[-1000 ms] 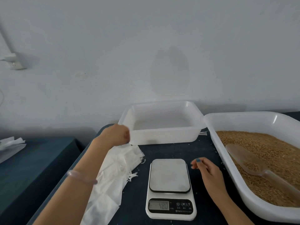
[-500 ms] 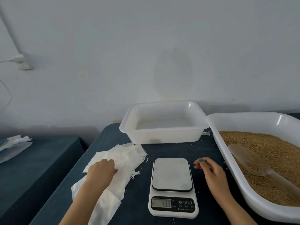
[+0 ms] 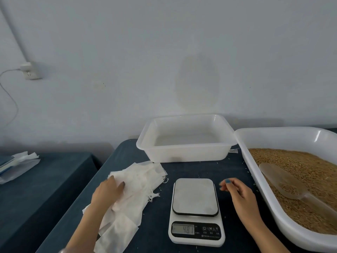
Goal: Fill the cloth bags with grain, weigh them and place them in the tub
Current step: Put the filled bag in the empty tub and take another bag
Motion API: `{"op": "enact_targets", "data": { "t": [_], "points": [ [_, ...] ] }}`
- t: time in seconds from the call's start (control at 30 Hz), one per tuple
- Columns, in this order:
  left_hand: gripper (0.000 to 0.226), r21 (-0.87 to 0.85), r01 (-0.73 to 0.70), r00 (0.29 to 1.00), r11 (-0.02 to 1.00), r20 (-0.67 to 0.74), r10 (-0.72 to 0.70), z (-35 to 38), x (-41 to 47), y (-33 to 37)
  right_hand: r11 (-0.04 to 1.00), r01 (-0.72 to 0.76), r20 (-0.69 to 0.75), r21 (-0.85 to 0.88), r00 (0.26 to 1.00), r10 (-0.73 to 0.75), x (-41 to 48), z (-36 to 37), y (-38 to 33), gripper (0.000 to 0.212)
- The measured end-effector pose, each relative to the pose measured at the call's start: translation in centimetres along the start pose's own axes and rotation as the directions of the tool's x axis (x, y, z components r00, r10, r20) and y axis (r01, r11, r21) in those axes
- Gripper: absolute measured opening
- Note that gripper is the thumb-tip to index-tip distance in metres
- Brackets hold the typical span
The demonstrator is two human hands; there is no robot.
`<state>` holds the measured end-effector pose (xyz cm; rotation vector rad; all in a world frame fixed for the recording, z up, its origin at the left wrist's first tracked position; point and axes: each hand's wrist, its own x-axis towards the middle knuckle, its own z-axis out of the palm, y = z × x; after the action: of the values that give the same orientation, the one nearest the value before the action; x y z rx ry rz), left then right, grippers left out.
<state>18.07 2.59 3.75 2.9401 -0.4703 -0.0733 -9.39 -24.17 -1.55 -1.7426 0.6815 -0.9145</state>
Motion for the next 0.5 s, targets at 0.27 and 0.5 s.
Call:
{"op": "enact_targets", "data": {
  "t": [0.27,0.5],
  "points": [
    [0.025,-0.192,0.019,0.967,0.981,-0.245,-0.066,1.0,0.5,-1.1,1.000,0.006,-0.001,-0.003,1.000,-0.006,0.0,0.0,0.1,0.021],
    [0.018,-0.390,-0.121,0.933,0.913,-0.359,-0.030,0.6,-0.1,-1.9,1.000,0.004,0.003,0.007,1.000,-0.004,0.0,0.0,0.1,0.020]
  ]
}}
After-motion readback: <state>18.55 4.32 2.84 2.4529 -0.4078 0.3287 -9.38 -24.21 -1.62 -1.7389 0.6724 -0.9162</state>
